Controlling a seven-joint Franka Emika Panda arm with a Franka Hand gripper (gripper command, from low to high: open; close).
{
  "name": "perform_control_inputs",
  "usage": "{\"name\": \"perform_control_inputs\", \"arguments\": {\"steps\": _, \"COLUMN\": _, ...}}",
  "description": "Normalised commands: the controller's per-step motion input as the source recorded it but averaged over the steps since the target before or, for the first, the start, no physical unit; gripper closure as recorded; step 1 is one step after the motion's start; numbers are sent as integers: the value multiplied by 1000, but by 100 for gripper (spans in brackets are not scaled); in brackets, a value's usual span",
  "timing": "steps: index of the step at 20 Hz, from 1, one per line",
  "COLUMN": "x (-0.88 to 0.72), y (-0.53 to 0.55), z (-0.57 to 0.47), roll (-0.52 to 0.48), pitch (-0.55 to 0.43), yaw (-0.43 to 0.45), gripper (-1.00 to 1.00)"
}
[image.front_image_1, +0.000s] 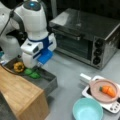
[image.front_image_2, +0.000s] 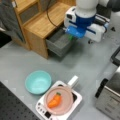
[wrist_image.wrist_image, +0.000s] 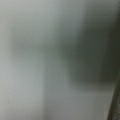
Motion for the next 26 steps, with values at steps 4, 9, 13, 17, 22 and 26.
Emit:
{"name": "perform_control_inputs", "arguments": {"steps": 4, "x": -42, "y": 157, "z": -13, "roll": 59, "pitch": -93, "yaw": -118, "gripper": -100}}
{"name": "perform_control_inputs", "arguments": {"steps": 9, "x": 3, "y": -96, "z": 52, "roll": 44, "pitch": -75, "yaw": -45, "gripper": -100}}
{"name": "perform_control_inputs", "arguments": {"steps": 13, "x": 65, "y": -392, "z": 183, "roll": 20, "pitch": -19, "yaw": 73, "gripper": -100}}
{"name": "perform_control_inputs", "arguments": {"steps": 17, "x": 68, "y": -341, "z": 173, "roll": 7, "pitch": 25, "yaw": 114, "gripper": -100}}
{"name": "perform_control_inputs", "arguments": {"steps": 22, "x": 50, "y": -122, "z": 85, "roll": -20, "pitch": 63, "yaw": 117, "gripper": -100}}
{"name": "perform_control_inputs", "arguments": {"steps": 26, "x": 48, "y": -40, "z": 64, "roll": -38, "pitch": 74, "yaw": 116, "gripper": -100}}
